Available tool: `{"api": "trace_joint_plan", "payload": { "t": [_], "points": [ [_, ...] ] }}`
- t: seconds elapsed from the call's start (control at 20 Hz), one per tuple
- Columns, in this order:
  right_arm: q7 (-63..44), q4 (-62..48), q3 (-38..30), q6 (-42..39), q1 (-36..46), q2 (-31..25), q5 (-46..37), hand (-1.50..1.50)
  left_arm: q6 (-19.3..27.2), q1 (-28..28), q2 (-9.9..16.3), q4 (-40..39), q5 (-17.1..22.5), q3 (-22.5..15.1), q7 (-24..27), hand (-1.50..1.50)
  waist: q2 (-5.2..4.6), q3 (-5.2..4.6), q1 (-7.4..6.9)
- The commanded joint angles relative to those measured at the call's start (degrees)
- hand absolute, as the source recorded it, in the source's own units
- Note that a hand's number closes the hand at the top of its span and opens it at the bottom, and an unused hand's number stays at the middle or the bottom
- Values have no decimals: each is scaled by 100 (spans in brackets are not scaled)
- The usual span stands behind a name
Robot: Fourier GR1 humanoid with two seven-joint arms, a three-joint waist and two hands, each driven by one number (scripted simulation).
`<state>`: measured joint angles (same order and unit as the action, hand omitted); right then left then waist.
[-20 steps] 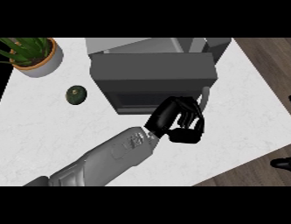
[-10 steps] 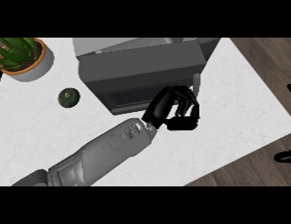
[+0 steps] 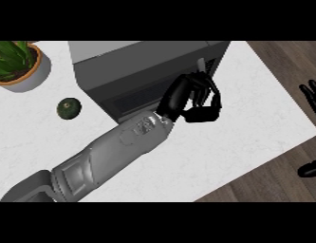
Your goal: Pick up the milk, place it into the microwave and close the microwave
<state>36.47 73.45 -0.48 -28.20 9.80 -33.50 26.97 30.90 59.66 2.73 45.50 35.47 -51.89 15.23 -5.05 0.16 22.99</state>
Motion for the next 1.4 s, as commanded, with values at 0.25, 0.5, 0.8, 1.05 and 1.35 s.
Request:
{"api": "trace_joint_plan", "payload": {
  "t": [0.25, 0.5, 0.8, 1.05, 1.35],
  "points": [
    [73, 726, 570, -959, 404, -395, -206, 150, -33, 538, -263, -258, 218, 50, 75, 150, -60, 22, 123],
    [-101, 1191, 901, -1018, 505, -389, -233, 150, -17, 713, -263, -370, 332, 67, 67, 150, -65, 32, 228],
    [-302, 1591, 1082, -1036, 490, -494, -148, 150, 35, 762, -258, -441, 418, 85, 149, 150, -61, 36, 313],
    [-433, 1964, 1229, -986, 475, -501, -84, 150, 119, 726, -255, -443, 505, 89, 183, 150, -48, 35, 450],
    [-579, 2277, 1346, -941, 425, -533, 8, 150, 229, 681, -253, -394, 574, 76, 278, 150, -51, 32, 554]
  ]
}}
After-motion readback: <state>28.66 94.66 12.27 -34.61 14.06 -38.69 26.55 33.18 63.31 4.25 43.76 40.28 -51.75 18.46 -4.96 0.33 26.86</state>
